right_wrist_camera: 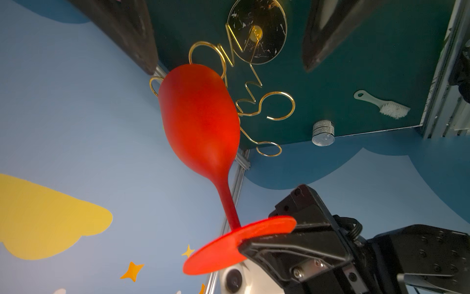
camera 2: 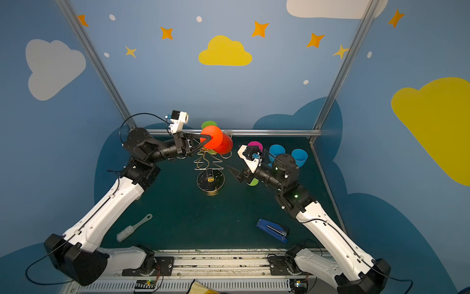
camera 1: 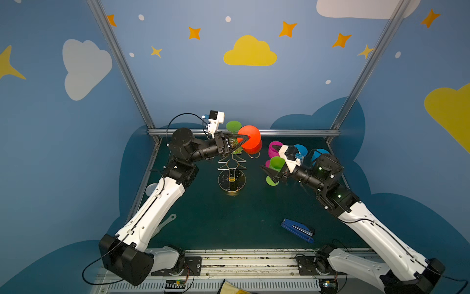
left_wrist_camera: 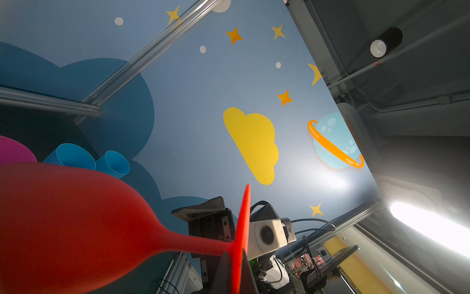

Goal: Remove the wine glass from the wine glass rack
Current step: 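Close the left gripper on the red glass foot while the right holds it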

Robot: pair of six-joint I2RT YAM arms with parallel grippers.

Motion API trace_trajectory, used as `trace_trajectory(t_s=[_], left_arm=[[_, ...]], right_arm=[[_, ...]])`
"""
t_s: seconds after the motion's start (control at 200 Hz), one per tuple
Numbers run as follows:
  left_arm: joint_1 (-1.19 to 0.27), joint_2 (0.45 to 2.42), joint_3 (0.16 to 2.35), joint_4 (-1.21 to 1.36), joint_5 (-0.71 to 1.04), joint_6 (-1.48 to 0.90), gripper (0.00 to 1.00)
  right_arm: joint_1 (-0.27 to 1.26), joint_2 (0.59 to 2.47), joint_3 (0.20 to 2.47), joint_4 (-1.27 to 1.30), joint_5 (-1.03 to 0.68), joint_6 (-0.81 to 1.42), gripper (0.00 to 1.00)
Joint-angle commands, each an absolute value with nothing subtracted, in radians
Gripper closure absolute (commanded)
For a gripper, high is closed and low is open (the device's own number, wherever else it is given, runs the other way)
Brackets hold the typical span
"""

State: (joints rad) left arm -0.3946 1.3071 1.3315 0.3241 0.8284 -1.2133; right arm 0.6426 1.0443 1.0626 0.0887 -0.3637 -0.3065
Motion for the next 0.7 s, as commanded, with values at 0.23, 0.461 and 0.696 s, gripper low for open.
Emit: trace_trajectory(t_s=[0.23,0.461,0.696], left_arm=[[-0.392,1.306,1.355,0.395,0.873,-1.291,0.96],[-0.392,1.282,1.350,0.398,0.883,-1.307,0.96],[-0.392,1.277,1.327,0.452,0.897,-1.358,0.96]], right_arm=[[0.638,1.200,1.183,0.222,-0.408,-0.363,0.12],[0.622,1.302,1.224,0.278,-0.403,-0.331,0.12],[0.621,1.354,1.248,0.290,-0.424,-0.263,0.15]])
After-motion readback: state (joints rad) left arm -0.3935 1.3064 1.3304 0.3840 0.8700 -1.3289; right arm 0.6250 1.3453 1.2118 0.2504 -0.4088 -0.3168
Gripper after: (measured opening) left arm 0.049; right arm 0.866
